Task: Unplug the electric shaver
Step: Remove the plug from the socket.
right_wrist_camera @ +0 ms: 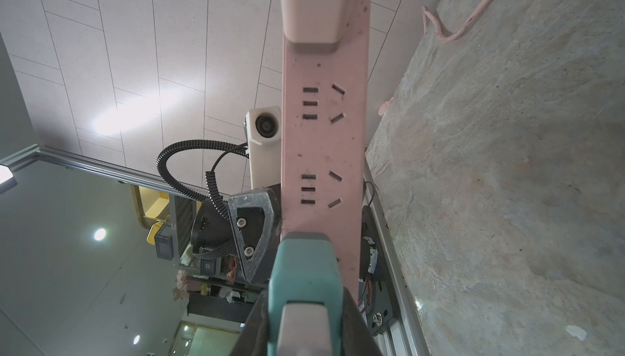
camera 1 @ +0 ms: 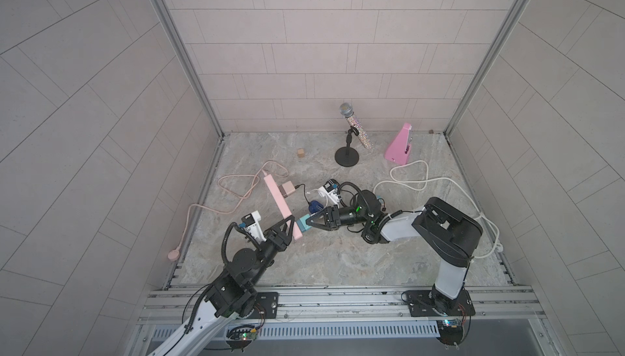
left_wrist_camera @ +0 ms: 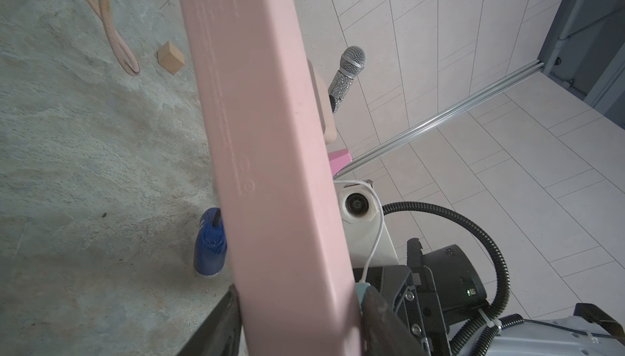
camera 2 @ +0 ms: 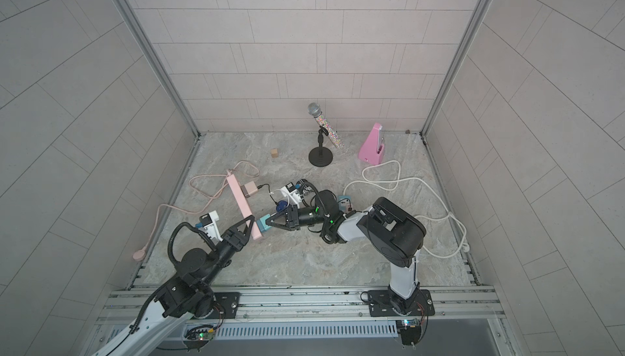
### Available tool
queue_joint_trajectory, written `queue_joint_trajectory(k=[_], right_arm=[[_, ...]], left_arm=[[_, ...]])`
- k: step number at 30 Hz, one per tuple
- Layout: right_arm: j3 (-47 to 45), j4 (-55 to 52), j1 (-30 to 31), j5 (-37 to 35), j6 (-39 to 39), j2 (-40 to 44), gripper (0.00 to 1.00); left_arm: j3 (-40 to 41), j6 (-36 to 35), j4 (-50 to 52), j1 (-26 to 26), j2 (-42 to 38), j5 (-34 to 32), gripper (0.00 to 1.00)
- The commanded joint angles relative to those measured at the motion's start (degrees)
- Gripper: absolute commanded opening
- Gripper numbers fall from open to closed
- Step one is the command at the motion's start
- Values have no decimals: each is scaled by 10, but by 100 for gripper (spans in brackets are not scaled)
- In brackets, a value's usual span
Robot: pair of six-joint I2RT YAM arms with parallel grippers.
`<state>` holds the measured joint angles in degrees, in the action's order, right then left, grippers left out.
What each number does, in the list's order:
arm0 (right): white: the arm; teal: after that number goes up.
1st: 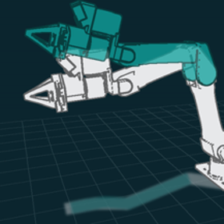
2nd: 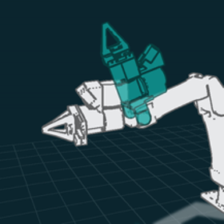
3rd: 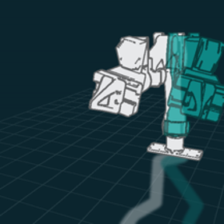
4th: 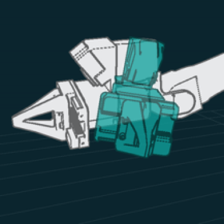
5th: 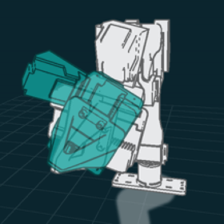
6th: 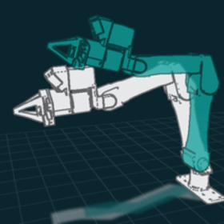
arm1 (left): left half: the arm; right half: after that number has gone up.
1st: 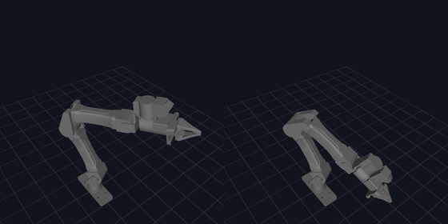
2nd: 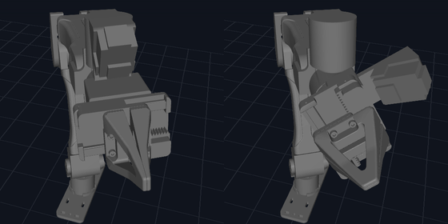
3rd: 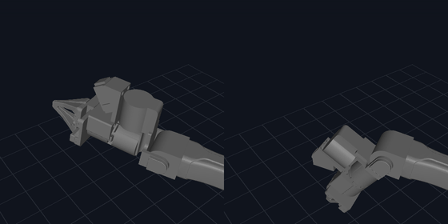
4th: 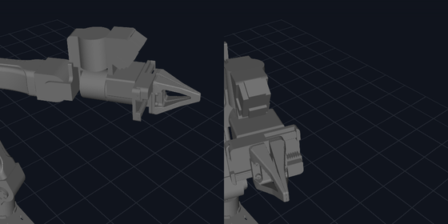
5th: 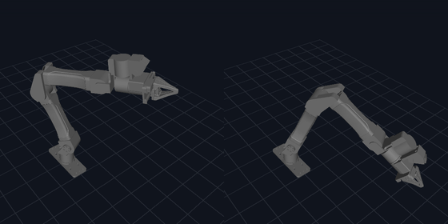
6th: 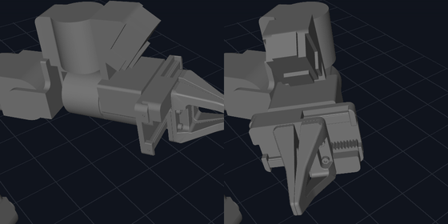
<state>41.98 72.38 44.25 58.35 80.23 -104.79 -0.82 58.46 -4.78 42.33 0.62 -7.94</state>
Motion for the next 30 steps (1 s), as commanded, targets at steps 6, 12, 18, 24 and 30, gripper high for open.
queue_joint_trajectory(k=[6, 12, 18, 24, 30], right_arm=[[4, 55, 5, 11, -13, 16, 4], [4, 24, 1, 2, -46, 26, 3], [2, 16, -21, -7, -65, 36, 1], [-2, 79, -52, -5, -38, 27, 1], [12, 86, -56, 8, -34, 16, 0]], left_arm=[[13, -20, 3, -4, -3, 15, 33], [13, -20, 5, -6, -3, 21, 23], [13, -19, 5, -7, -4, 28, 17], [12, -18, 4, -10, -3, 34, 6], [13, -14, -3, -17, -3, 48, 0]])
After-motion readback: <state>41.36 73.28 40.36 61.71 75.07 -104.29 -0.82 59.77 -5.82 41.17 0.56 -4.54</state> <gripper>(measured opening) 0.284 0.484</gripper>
